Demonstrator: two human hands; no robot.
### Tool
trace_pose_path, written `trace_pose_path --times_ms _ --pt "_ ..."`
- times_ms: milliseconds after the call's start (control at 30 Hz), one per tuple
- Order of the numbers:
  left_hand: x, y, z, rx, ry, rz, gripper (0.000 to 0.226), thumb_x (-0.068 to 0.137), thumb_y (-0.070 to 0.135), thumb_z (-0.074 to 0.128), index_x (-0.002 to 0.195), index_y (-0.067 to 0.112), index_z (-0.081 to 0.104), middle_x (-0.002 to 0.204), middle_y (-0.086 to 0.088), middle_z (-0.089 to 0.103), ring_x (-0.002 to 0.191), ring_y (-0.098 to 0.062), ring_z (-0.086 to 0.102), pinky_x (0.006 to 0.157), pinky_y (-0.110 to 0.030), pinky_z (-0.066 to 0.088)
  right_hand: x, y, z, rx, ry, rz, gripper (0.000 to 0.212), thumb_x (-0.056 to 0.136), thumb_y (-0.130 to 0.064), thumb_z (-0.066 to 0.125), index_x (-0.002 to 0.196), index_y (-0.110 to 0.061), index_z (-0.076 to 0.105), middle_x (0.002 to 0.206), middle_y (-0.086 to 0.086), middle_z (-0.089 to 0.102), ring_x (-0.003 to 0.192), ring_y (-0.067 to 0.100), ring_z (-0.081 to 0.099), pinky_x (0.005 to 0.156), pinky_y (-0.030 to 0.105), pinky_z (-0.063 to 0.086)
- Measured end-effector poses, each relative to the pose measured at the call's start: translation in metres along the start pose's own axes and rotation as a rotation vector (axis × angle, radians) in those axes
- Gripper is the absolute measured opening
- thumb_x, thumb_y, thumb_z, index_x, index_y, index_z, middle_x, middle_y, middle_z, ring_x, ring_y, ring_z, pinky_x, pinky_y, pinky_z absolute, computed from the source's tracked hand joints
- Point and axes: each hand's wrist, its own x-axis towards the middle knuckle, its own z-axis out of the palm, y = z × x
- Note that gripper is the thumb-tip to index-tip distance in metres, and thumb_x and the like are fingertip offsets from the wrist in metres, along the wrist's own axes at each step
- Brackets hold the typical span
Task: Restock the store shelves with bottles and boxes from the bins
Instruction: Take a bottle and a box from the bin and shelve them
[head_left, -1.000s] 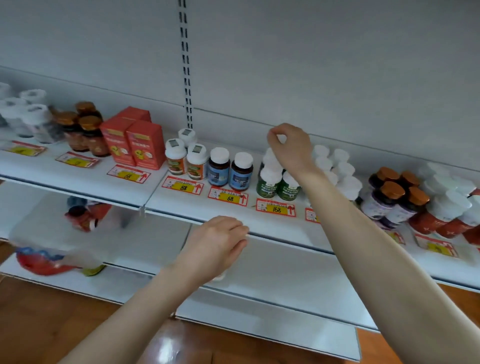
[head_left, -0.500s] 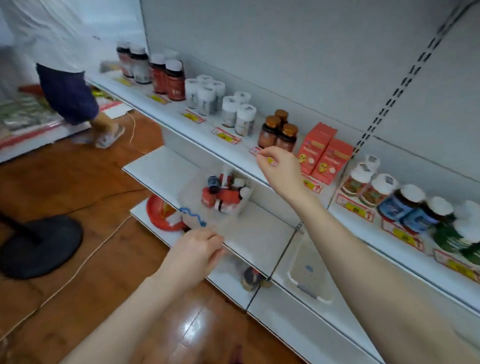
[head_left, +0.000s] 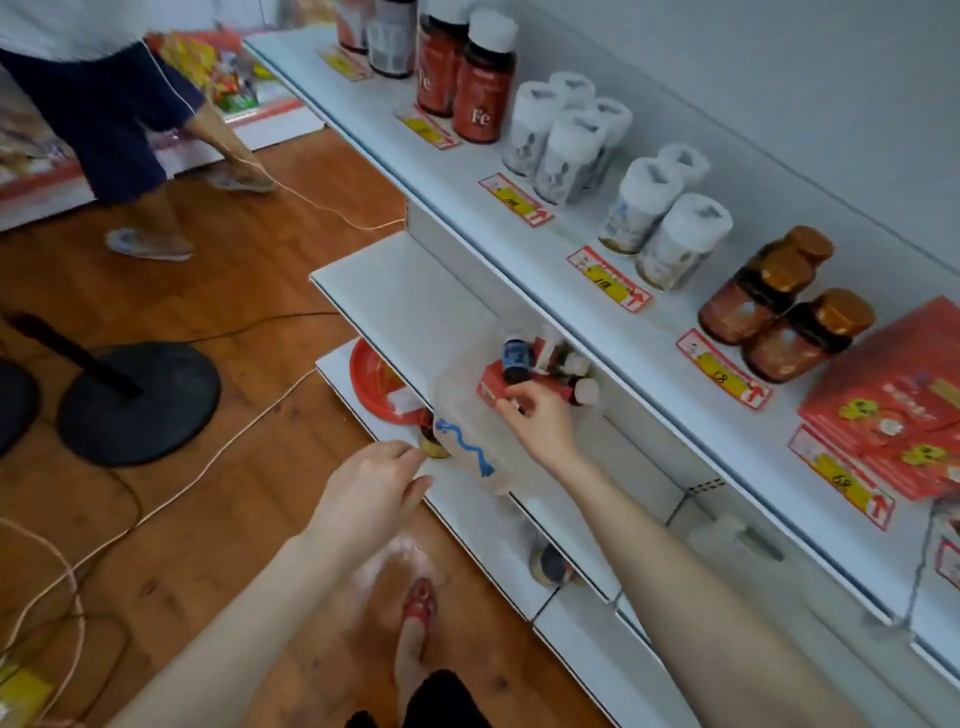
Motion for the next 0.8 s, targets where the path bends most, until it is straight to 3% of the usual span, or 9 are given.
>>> trace_pose_path --times_ms 100,167,200,267,333,400,467,600,800 --pt "0.037 -0.017 0.015 -0.032 0.008 -0.039 0.019 0.069 0.015 0.077 0.083 0.006 0.07 0.073 -0.006 0.067 0.064 -0.027 0.066 0.046 -0.027 0.05 0.038 0.018 0.011 0.001 -0.029 0.118 0.018 0.084 -0.021 0.063 0.088 -0.004 0.064 0.084 0.014 0.066 0.075 0.02 0.056 0.06 0.014 0.037" --pt "0.06 -0.028 0.028 -0.061 0.002 -0.054 0.02 0.072 0.019 0.069 0.085 0.005 0.07 0.075 -0.007 0.067 0.065 -0.028 0.065 0.048 -0.028 0.051 0.063 0.032 0.02 -0.037 -0.03 0.153 0.029 0.081 -0.034 0.061 0.083 -0.005 0.063 0.083 0.012 0.067 0.075 0.024 0.06 0.063 0.022 0.043" --pt "0.071 -0.033 0.037 -0.069 -0.007 -0.058 0.022 0.073 0.022 0.064 0.084 0.003 0.07 0.075 -0.009 0.067 0.065 -0.029 0.065 0.05 -0.029 0.051 0.074 0.038 0.024 -0.045 -0.034 0.185 0.031 0.08 -0.034 0.062 0.088 -0.004 0.063 0.088 0.011 0.067 0.08 0.025 0.062 0.067 0.029 0.044" --pt "0.091 -0.045 0.055 -0.085 -0.025 -0.062 0.025 0.075 0.021 0.063 0.087 -0.001 0.069 0.08 -0.013 0.068 0.07 -0.031 0.066 0.057 -0.032 0.054 0.097 0.053 0.035 -0.063 -0.022 0.244 0.029 0.082 -0.026 0.064 0.102 -0.004 0.062 0.097 0.007 0.065 0.088 0.021 0.06 0.07 0.027 0.041" --pt "0.109 -0.053 0.071 -0.161 -0.041 -0.144 0.033 0.078 0.016 0.07 0.104 -0.002 0.066 0.099 -0.016 0.068 0.087 -0.034 0.065 0.073 -0.037 0.054 0.117 0.064 0.047 -0.095 0.015 0.257 0.032 0.081 -0.025 0.065 0.106 -0.005 0.062 0.098 0.006 0.066 0.091 0.021 0.062 0.069 0.023 0.039" --pt "0.128 -0.061 0.085 -0.205 -0.054 -0.232 0.041 0.089 0.022 0.059 0.125 0.003 0.054 0.123 -0.012 0.059 0.111 -0.032 0.055 0.093 -0.037 0.046 0.138 0.079 0.061 -0.121 0.071 0.282 0.036 0.078 -0.027 0.067 0.105 -0.005 0.06 0.096 0.005 0.065 0.09 0.02 0.062 0.066 0.023 0.038" --pt "0.143 -0.069 0.1 -0.219 -0.062 -0.241 0.047 0.095 0.029 0.047 0.138 0.009 0.04 0.138 -0.006 0.046 0.125 -0.025 0.043 0.102 -0.033 0.036 0.155 0.09 0.071 -0.135 0.127 0.323 0.047 0.077 -0.031 0.07 0.113 -0.005 0.054 0.104 0.004 0.06 0.095 0.019 0.059 0.071 0.027 0.043" --pt "0.159 -0.083 0.122 -0.272 -0.14 -0.182 0.048 0.097 0.028 0.042 0.141 0.011 0.034 0.142 -0.006 0.041 0.129 -0.023 0.038 0.103 -0.03 0.033 0.179 0.112 0.093 -0.179 0.204 0.388 0.062 0.076 -0.041 0.07 0.122 -0.008 0.045 0.118 0.009 0.057 0.105 0.026 0.057 0.081 0.034 0.048" --pt "0.159 -0.095 0.132 -0.34 -0.152 -0.115 0.05 0.095 0.032 0.045 0.14 0.012 0.036 0.143 -0.004 0.041 0.129 -0.023 0.04 0.1 -0.032 0.039 0.189 0.114 0.112 -0.122 0.303 0.446 0.057 0.085 -0.033 0.064 0.129 -0.007 0.039 0.127 0.009 0.053 0.112 0.024 0.054 0.078 0.023 0.035"
